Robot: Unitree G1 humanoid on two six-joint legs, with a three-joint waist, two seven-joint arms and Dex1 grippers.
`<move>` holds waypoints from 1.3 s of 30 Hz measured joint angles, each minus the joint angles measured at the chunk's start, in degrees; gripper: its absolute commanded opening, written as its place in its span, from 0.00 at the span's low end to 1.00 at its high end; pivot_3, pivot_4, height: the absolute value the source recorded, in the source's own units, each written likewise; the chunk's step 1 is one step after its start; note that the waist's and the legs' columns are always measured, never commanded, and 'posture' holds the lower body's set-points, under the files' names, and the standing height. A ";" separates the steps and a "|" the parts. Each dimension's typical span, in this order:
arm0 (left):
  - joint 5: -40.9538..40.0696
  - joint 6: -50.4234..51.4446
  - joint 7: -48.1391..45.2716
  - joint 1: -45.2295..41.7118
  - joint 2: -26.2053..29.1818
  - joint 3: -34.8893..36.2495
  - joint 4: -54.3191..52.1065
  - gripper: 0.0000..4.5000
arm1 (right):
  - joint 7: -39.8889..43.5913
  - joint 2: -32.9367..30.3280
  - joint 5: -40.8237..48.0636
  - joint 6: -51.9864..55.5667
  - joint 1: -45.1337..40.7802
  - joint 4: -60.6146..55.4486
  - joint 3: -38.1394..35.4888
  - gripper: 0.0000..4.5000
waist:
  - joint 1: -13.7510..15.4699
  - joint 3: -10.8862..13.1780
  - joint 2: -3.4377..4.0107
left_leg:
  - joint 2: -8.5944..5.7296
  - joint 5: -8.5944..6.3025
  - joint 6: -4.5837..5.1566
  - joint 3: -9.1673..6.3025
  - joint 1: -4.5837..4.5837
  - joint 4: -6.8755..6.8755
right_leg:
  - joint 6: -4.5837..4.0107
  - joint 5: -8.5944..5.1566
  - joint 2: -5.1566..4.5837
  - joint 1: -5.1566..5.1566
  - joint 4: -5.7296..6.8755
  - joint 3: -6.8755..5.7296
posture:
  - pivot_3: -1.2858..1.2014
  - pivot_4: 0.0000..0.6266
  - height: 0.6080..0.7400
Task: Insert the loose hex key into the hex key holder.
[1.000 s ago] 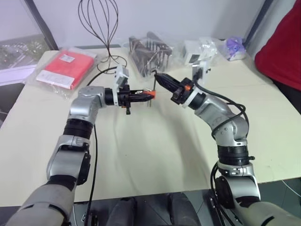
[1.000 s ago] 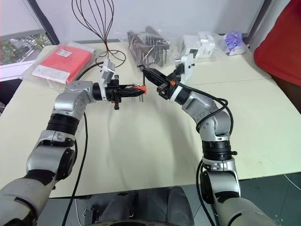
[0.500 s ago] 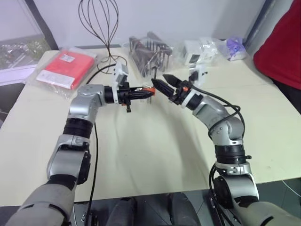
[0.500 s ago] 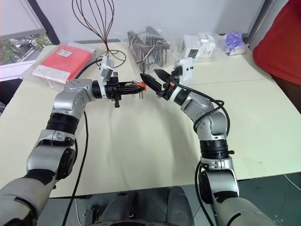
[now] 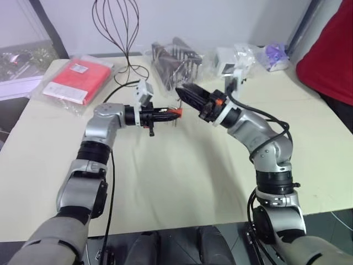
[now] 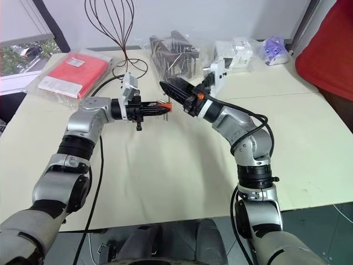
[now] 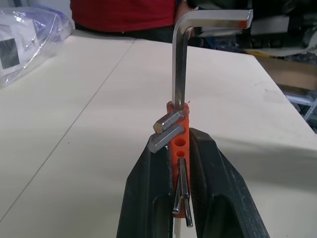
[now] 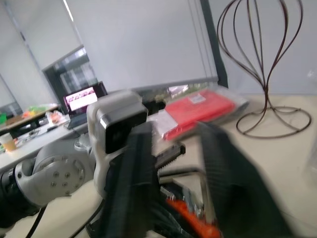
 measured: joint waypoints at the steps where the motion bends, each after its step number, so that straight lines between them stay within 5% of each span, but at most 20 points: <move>1: 0.01 -0.17 0.00 0.00 0.00 0.00 0.02 0.00 | -0.01 -0.02 0.00 0.55 0.04 -0.04 0.24 0.15 | -0.02 0.00 0.00 | 0.00 0.00 0.00 0.00 0.00 0.00 | 0.00 0.00 0.00 0.00 0.00 0.00 | 0.52 0.24 1.00; 14: -0.05 0.55 -0.04 0.00 0.10 0.02 0.22 0.00 | -0.40 -1.84 0.50 1.99 1.70 -1.43 0.42 0.15 | -0.01 0.00 0.00 | 0.00 0.00 0.00 0.00 0.00 0.00 | 0.00 0.00 0.01 0.00 0.00 0.00 | 0.52 0.24 1.00; 17: -0.07 0.76 -0.06 0.00 0.10 0.02 0.21 0.00 | -0.68 -1.76 0.50 1.87 2.05 -1.43 0.41 0.01 | -0.01 0.00 0.00 | 0.00 0.00 0.00 0.00 0.00 -0.01 | 0.00 0.00 0.00 0.00 0.00 0.00 | 0.52 0.24 1.00; 26: -0.14 1.86 -0.50 -0.01 0.15 0.09 -1.18 0.00 | -0.87 -1.78 -0.13 1.77 2.59 -1.43 1.25 0.01 | 0.00 0.00 0.00 | 0.00 0.00 0.00 0.00 0.00 0.00 | 0.00 0.00 0.00 0.00 0.00 0.00 | 0.52 0.24 1.00; 30: -0.16 2.07 -0.73 -0.01 0.18 0.10 -2.08 0.00 | -0.88 -1.78 -0.15 1.78 2.59 -1.42 1.34 0.29 | 0.01 0.00 0.00 | 0.00 0.00 0.00 0.00 0.00 0.00 | 0.00 0.00 0.00 0.00 0.00 0.00 | 0.52 0.24 1.00; 35: -0.16 2.62 -0.86 0.08 0.50 0.13 -2.48 0.00 | -1.21 -1.82 -0.11 1.83 2.59 -1.41 1.15 0.82 | -0.01 0.00 0.00 | 0.00 0.00 0.00 0.00 0.00 0.00 | 0.00 0.00 0.00 0.00 0.00 0.00 | 0.52 0.24 1.00; 39: -1.54 8.89 0.50 2.70 1.32 0.82 -5.04 0.00 | -1.20 -3.85 -0.11 1.89 3.62 -1.74 0.96 0.82 | -0.02 0.00 0.00 | 0.00 0.00 0.01 0.00 0.00 0.00 | 0.00 0.00 0.00 0.00 0.00 0.00 | 0.52 0.24 1.00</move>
